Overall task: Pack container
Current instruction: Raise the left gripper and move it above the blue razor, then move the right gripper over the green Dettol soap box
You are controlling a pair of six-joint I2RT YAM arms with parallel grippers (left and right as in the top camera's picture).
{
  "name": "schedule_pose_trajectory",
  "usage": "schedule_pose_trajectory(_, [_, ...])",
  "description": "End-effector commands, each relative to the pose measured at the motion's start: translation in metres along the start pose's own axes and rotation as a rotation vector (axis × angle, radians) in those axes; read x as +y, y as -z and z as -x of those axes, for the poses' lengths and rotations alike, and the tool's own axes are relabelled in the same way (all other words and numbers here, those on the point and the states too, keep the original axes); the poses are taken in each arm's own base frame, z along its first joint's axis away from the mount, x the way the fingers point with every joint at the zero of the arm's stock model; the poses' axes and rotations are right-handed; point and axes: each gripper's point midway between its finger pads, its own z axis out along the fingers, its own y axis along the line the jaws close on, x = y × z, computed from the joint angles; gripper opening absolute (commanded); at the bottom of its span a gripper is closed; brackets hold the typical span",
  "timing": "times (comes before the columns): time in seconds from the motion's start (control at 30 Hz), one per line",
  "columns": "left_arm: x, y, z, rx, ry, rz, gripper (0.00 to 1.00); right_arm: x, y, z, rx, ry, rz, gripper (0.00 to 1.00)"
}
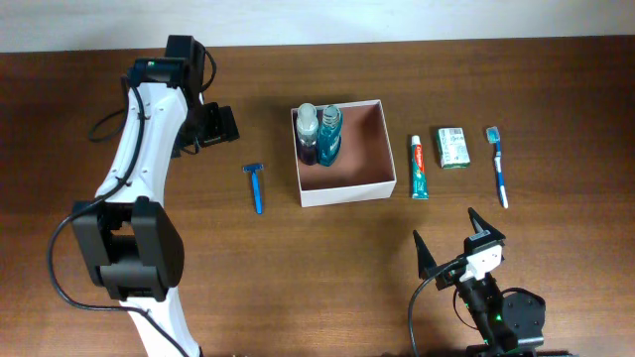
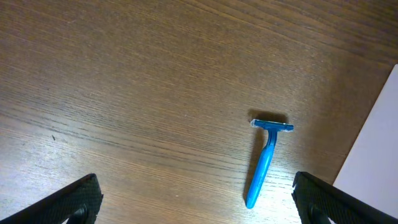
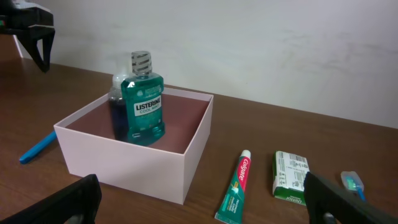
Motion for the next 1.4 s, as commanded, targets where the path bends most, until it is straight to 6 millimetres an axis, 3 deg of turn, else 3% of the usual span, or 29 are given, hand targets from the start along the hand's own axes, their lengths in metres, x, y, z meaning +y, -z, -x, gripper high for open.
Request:
schedule_pose_trajectory(0.0, [0.003, 0.004, 0.0, -0.012, 0.012, 0.011, 0.99, 0.0, 0.0, -0.001, -0.001, -0.011, -0.001, 0.99])
schedule_pose_trajectory(0.23, [0.003, 0.004, 0.0, -0.012, 0.012, 0.011, 0.99, 0.0, 0.0, -0.001, -0.001, -0.011, -0.001, 0.99])
schedule_pose_trajectory(0.53, [0.004, 0.004, 0.0, -0.013, 0.012, 0.011, 0.99, 0.014, 0.001, 0.0, -0.007, -0.011, 0.084, 0.99])
schedule_pose_trajectory(0.67, [0.003, 0.004, 0.0, -0.012, 0.011, 0.01, 0.99, 0.022, 0.002, 0.01, -0.05, 0.004, 0.13, 0.99])
schedule_pose_trajectory(0.8, [0.003, 0.004, 0.0, -0.012, 0.011, 0.011, 0.99, 0.024, 0.005, 0.035, -0.128, 0.033, 0.141, 0.99])
schedule_pose_trajectory(1.1, [0.003, 0.004, 0.0, -0.012, 0.011, 0.01, 0.99, -0.009, 0.023, 0.116, -0.255, 0.075, -0.056, 0.99])
schedule_pose_trajectory(1.23, [0.003, 0.004, 0.0, -0.012, 0.011, 0.01, 0.99, -0.025, 0.018, 0.143, -0.168, 0.133, -0.131, 0.99])
schedule_pose_trajectory(1.37, [0.003, 0.004, 0.0, -0.012, 0.011, 0.011, 0.99, -0.054, 0.003, 0.161, 0.044, 0.18, -0.237, 0.99])
